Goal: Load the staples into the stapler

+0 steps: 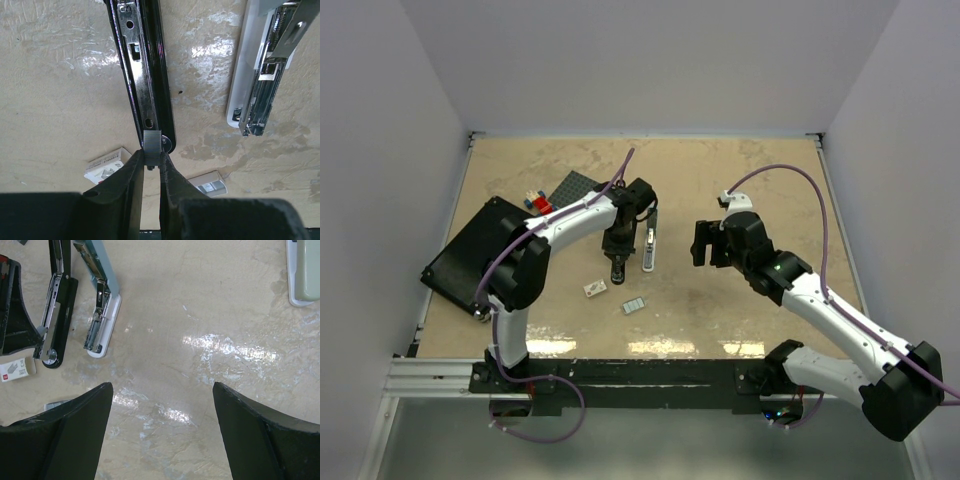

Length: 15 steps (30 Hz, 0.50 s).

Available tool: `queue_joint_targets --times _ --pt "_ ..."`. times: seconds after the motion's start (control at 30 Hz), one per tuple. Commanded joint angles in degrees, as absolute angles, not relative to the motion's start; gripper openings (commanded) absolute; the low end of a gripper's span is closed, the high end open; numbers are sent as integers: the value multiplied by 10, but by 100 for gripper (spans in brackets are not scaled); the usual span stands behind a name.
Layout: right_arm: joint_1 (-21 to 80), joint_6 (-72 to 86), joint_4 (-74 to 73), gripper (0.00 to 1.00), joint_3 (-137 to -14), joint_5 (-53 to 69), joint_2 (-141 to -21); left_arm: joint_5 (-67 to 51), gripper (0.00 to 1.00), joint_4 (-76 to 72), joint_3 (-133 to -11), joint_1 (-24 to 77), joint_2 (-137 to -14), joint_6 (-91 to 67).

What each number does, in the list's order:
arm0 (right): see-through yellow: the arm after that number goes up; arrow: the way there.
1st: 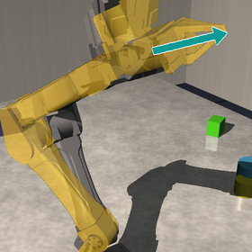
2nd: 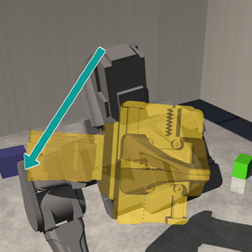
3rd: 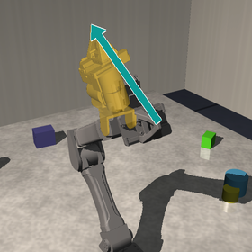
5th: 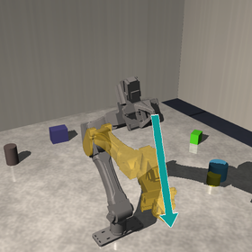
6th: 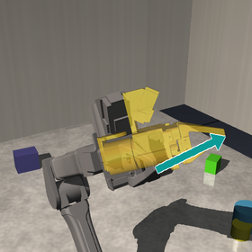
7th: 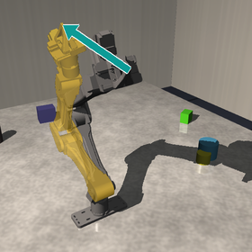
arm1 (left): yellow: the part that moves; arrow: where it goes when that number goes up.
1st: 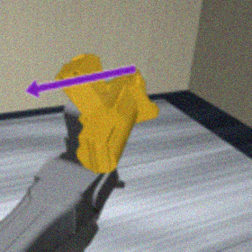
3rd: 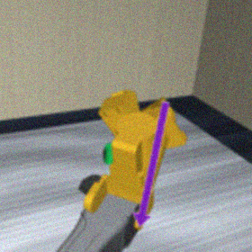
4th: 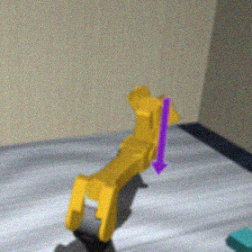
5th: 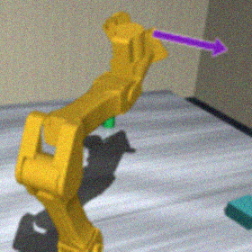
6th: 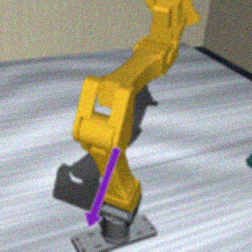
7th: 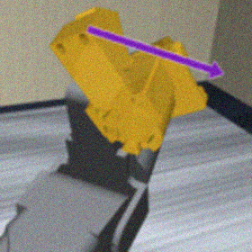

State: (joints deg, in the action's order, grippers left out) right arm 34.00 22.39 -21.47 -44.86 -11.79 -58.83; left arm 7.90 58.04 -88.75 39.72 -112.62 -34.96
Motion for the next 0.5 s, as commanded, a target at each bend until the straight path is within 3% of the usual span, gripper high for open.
queue_joint_targets --times 0.0,0.47 --pt "336 215 -209 85 -457 -116 -589 69 7 566 -889 397 -1119 -359" --pt "337 215 -211 85 -460 -115 -598 99 6 576 -884 399 -1121 -374"
